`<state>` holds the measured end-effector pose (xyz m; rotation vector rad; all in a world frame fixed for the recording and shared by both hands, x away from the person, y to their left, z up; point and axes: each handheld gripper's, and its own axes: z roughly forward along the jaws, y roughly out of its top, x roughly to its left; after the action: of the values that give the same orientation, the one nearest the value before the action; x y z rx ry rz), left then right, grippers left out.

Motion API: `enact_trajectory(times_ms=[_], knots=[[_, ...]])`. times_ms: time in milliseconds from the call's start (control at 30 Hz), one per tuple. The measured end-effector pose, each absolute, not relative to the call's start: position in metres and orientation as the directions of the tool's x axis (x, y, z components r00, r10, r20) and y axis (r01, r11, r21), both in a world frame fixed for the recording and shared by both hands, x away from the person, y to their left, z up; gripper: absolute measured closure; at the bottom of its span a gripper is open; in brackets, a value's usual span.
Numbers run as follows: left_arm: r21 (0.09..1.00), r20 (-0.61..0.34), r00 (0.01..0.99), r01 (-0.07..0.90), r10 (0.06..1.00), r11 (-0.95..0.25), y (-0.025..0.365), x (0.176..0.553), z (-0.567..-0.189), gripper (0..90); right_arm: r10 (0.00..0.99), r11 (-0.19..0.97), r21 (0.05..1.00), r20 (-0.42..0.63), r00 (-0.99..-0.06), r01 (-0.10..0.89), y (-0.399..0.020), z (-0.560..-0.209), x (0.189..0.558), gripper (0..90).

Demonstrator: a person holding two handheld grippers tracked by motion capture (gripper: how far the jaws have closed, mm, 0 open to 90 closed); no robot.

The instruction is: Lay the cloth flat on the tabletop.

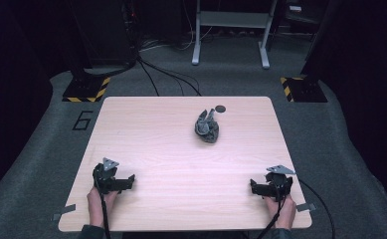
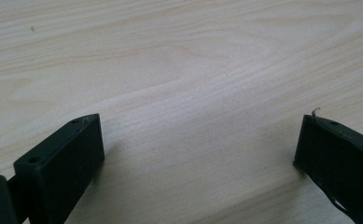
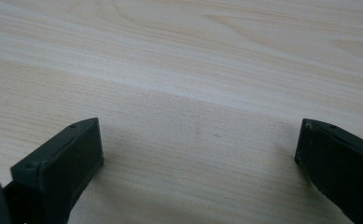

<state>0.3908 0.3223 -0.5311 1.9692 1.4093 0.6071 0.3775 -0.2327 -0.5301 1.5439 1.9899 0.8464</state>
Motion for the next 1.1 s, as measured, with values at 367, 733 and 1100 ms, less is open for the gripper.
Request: enact_trajectory(times_ms=[367, 733, 1100], knots=[[0.721, 0.005, 0.322, 0.654, 0.947, -0.226, 0.322, 0.391, -0.531, 1.1, 0.973, 0.162, 0.695, 0.005, -0.230, 0.700, -0.230, -0.527, 0.380, 0.0], [0.726, 0.006, 0.318, 0.651, 0.948, -0.223, 0.322, 0.391, -0.532, 1.2, 0.960, 0.138, 0.707, 0.077, -0.269, 0.694, -0.221, -0.515, 0.400, 1.9], [0.718, 0.012, 0.325, 0.656, 0.946, -0.234, 0.323, 0.391, -0.531, 1.2, 0.931, 0.173, 0.724, 0.103, -0.351, 0.668, -0.190, -0.492, 0.434, 1.6]])
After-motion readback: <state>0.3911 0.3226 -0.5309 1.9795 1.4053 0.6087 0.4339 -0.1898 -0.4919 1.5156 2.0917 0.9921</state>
